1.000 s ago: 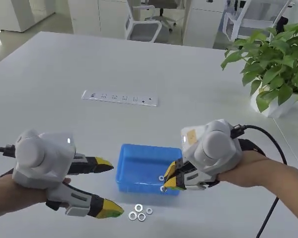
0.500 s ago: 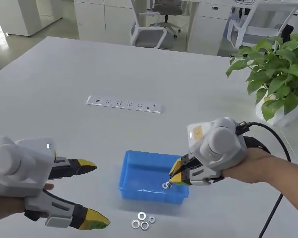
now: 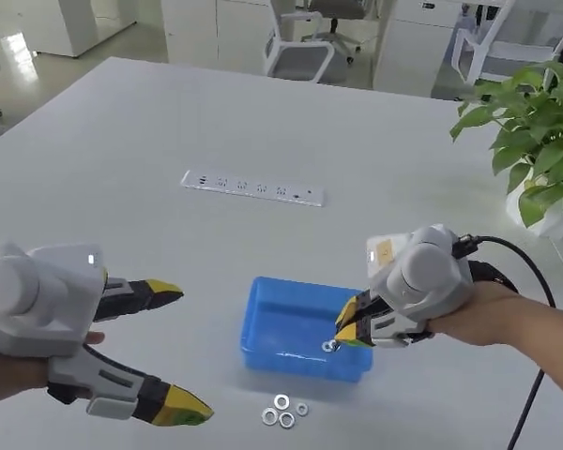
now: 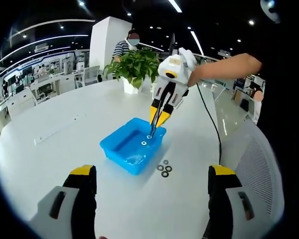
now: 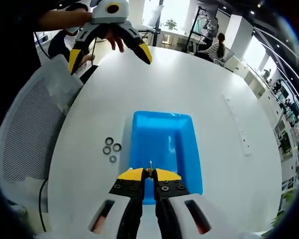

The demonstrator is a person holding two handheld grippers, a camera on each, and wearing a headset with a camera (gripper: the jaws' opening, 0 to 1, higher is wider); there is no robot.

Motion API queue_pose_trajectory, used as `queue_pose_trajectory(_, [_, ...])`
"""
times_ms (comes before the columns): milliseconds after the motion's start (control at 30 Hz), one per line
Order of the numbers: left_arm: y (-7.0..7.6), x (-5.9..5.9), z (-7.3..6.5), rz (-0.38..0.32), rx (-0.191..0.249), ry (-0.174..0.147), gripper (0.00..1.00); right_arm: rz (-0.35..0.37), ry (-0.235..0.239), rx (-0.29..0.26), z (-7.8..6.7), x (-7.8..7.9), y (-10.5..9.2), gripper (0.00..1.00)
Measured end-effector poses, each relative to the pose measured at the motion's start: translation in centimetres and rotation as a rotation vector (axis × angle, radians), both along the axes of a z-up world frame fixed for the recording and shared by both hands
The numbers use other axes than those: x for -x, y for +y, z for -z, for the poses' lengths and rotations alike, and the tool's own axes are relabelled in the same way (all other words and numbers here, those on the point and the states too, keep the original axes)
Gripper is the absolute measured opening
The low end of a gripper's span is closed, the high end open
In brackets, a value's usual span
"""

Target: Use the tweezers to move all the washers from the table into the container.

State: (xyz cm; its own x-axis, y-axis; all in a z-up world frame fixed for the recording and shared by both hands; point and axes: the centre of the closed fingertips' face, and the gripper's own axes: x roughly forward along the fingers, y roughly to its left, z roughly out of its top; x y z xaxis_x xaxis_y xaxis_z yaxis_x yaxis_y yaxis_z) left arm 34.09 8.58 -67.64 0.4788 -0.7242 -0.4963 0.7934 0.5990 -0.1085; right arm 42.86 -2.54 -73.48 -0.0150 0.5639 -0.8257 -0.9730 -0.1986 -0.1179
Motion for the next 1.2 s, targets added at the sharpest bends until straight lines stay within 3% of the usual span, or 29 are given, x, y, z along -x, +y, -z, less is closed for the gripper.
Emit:
queue_pose_trajectory(500, [0.2, 0.3, 0.5, -0.007, -0.001, 0.006, 0.99, 0.009, 0.007, 0.022, 2.4, -0.2, -0.5, 0.08])
queue_pose_trajectory(1200, [0.2, 1.1, 0.9, 0.025, -0.03, 0.002, 0.99, -0.008, -0.017, 0.041, 2.6, -0.1, -0.7, 0.08])
